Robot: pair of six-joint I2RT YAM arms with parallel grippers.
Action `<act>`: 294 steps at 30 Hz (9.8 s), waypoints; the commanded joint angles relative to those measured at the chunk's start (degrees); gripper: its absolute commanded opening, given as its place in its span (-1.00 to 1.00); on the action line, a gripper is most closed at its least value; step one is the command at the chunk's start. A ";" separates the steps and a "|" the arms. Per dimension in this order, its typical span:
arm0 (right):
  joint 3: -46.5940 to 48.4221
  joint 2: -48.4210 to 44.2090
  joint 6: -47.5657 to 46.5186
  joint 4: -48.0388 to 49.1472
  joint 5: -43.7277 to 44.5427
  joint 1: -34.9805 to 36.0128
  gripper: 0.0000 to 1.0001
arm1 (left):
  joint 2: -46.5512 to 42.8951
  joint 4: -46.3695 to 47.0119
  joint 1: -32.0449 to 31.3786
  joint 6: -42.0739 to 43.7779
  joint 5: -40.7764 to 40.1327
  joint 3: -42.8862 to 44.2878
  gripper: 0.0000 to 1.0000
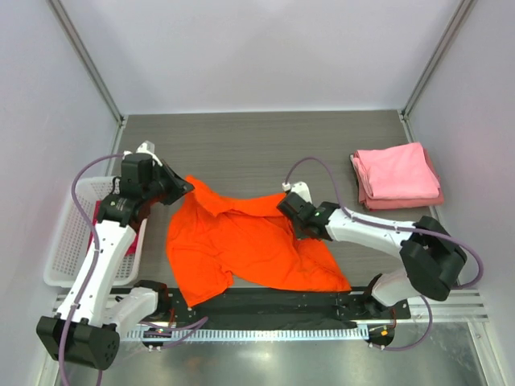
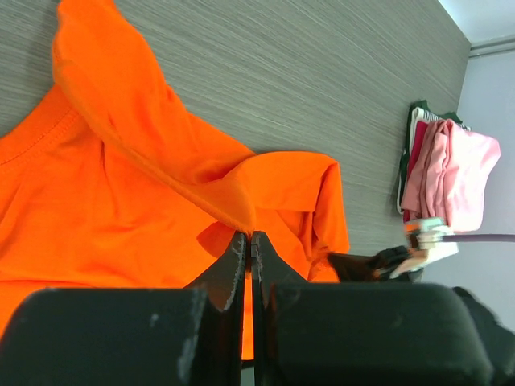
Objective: Fold and stack the t-shirts
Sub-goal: Flatten the tshirt out, then fold the tshirt
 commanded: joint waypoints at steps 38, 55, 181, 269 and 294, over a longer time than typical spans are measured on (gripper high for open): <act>60.95 -43.43 -8.55 -21.46 -9.98 -30.18 -0.98 | -2.26 -4.28 12.29 -11.59 7.16 65.64 -1.00; 49.68 -16.72 -4.51 -8.81 -4.07 -30.27 -0.98 | 24.67 15.06 12.29 -10.37 5.93 49.62 -1.00; -27.29 -39.30 22.56 2.36 -20.51 -46.53 0.07 | 12.06 7.33 -3.80 0.98 -25.01 -1.59 0.99; -25.18 -30.77 22.47 12.38 -3.11 -48.02 -0.98 | -20.11 8.10 -5.03 -23.01 -21.06 -39.55 0.11; -24.83 -31.56 23.35 12.03 -3.82 -48.02 -0.98 | -9.91 20.69 -5.47 -26.97 -34.15 -43.70 -1.00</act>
